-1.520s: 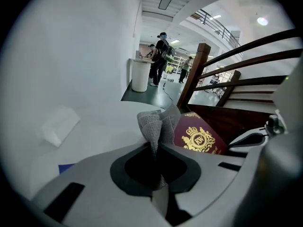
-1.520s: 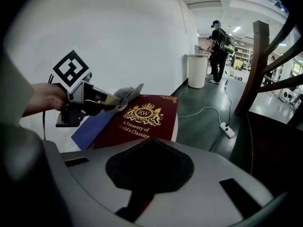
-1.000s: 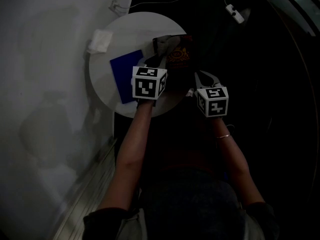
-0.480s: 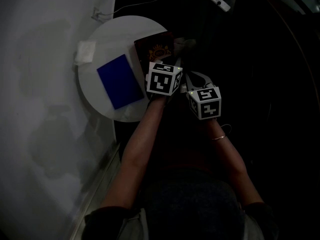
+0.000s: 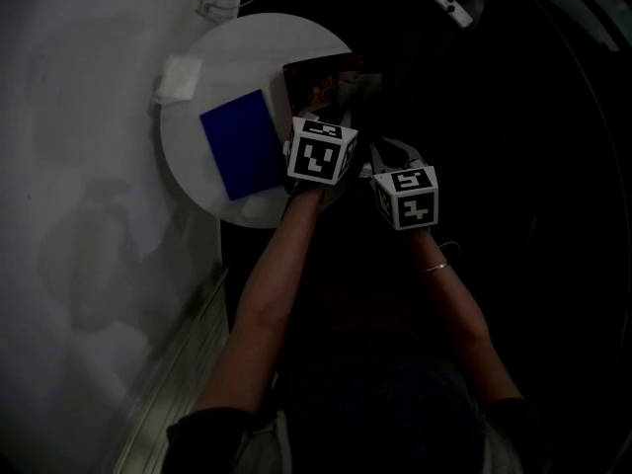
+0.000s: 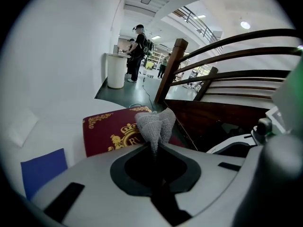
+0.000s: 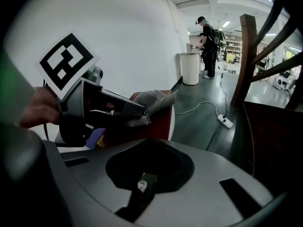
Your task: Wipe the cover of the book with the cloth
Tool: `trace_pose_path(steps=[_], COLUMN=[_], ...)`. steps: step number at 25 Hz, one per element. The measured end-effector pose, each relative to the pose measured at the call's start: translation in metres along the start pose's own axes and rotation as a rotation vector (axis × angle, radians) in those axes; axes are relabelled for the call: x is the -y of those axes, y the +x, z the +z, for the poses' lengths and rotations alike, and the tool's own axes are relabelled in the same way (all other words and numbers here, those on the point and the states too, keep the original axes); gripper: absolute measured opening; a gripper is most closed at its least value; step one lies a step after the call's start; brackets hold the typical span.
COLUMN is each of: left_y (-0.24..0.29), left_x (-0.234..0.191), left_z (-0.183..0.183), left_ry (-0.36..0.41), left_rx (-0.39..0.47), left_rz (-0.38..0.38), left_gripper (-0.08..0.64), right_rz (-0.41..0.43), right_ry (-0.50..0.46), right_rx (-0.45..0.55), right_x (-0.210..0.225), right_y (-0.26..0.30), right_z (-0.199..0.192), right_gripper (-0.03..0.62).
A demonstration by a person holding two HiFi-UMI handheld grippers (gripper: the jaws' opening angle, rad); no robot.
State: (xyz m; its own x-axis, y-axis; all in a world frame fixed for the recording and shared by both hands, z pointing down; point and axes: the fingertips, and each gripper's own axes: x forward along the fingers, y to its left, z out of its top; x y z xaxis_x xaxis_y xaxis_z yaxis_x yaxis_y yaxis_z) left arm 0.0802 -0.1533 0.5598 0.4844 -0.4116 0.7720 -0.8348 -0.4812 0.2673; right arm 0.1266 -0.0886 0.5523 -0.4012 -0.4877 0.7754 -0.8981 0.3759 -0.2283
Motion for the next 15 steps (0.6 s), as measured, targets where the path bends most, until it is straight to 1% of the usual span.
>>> trace_pose_path(steps=[3,5,11,15], left_y=[-0.011,-0.019,-0.042,-0.056], left_x=[-0.015,-0.025,-0.056,-0.074], left_z=[-0.006,-0.011,-0.027,-0.039], left_ry=[-0.036,-0.059,-0.133,-0.149], left_rx=[0.011,0.021,0.049,0.053], left_rz=[0.025,0.043,0.103,0.137], left_gripper=[0.034,0.034,0.034,0.034], right_rz=[0.002,-0.011,-0.018,-0.031], right_ry=[-0.03,-0.046,-0.056,-0.049], right_rx=[-0.021,-0.015,0.0,0.013], right_x=[-0.004,-0.004,-0.004,-0.004], right_y=[0.005,0.006,0.006,0.007], right_z=[-0.002,-0.002,-0.001,-0.001], right_gripper=[0.029,0.029,0.029,0.029])
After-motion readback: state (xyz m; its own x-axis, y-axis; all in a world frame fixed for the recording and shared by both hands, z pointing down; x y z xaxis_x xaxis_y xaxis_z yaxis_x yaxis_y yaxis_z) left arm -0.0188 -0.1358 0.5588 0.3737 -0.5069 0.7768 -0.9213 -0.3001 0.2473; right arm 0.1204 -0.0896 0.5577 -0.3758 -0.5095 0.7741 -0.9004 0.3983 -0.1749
